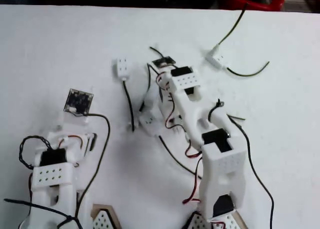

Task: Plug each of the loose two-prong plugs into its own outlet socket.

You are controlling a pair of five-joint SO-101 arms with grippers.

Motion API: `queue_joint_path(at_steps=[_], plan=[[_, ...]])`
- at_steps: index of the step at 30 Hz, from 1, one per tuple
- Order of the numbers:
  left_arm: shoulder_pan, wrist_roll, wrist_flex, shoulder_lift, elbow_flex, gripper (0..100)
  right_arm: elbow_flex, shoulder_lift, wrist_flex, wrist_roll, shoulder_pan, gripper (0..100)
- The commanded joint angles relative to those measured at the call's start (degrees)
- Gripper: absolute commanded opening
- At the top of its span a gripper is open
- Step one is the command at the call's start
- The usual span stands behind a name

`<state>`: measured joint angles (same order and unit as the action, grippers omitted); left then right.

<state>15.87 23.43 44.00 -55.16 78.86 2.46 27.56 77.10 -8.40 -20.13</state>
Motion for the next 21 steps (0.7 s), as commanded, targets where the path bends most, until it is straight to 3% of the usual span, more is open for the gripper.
queue_joint_path(at_steps=[1,4,8,21], plan=[[0.4,0.6,-0.7,-1.2,-0.4,23,3.0,-0.3,4.4,0.1,0.1,13.5],[0.4,0.6,-0.7,-1.2,-0.4,23,6.3,-0.4,9.3,0.0,0.0,17.7],[0.4,0.6,-0.7,-1.2,-0.4,23,11.5,-0.4,14.6,0.0,0.0,16.3],[0.4,0.6,-0.9,-1.2,-0.4,23,12.4,-2.4,18.9,0.2,-6.1,16.3]])
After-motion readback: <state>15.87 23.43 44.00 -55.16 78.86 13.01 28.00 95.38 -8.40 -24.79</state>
